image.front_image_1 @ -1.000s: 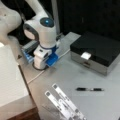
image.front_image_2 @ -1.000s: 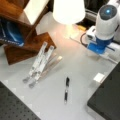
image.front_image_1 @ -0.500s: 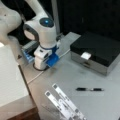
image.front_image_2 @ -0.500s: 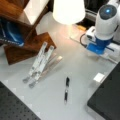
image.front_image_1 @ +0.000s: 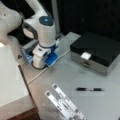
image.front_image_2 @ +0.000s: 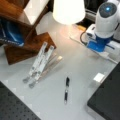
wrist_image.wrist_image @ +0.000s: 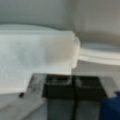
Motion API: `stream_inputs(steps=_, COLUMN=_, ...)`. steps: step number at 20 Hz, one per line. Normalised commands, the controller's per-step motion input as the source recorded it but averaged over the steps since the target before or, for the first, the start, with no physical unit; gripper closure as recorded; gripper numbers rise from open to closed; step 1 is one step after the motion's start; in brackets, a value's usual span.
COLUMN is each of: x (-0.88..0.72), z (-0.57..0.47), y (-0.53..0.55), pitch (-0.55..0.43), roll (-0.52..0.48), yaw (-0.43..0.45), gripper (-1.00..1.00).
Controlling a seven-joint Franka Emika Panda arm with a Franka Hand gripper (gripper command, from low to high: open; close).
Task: Turn on the lamps. Open the box. Pick up the pen. Put it in the box.
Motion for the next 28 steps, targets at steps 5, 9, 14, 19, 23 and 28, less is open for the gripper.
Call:
stream_inputs(steps=5, x=-0.1, z=0.35, y=-0.17, pitch=-0.141, roll=0.025, yaw=-0.034, gripper=1.0)
stream_inputs(steps=9, x=0.15, z=0.37, y=-0.11, pitch=-0.042, roll=0.007, yaw=-0.053, gripper=1.0)
stream_inputs(steps=14, x=0.3, z=0.29, y=-0.06, pitch=0.065, roll=-0.01, yaw=-0.086, gripper=1.0)
stream_inputs(steps=19, x=0.4, z=0.32, y=0.07, pitch=0.183, roll=-0.028, yaw=-0.138, gripper=-1.0)
stream_inputs(steps=23, x=0.47, z=0.36, y=0.16, pitch=0.255, roll=-0.033, yaw=-0.13, gripper=-1.0)
stream_inputs(steps=28, x=0.42, z=0.3, y=0.11, pitch=0.301, roll=-0.044, yaw=-0.071, gripper=-1.0)
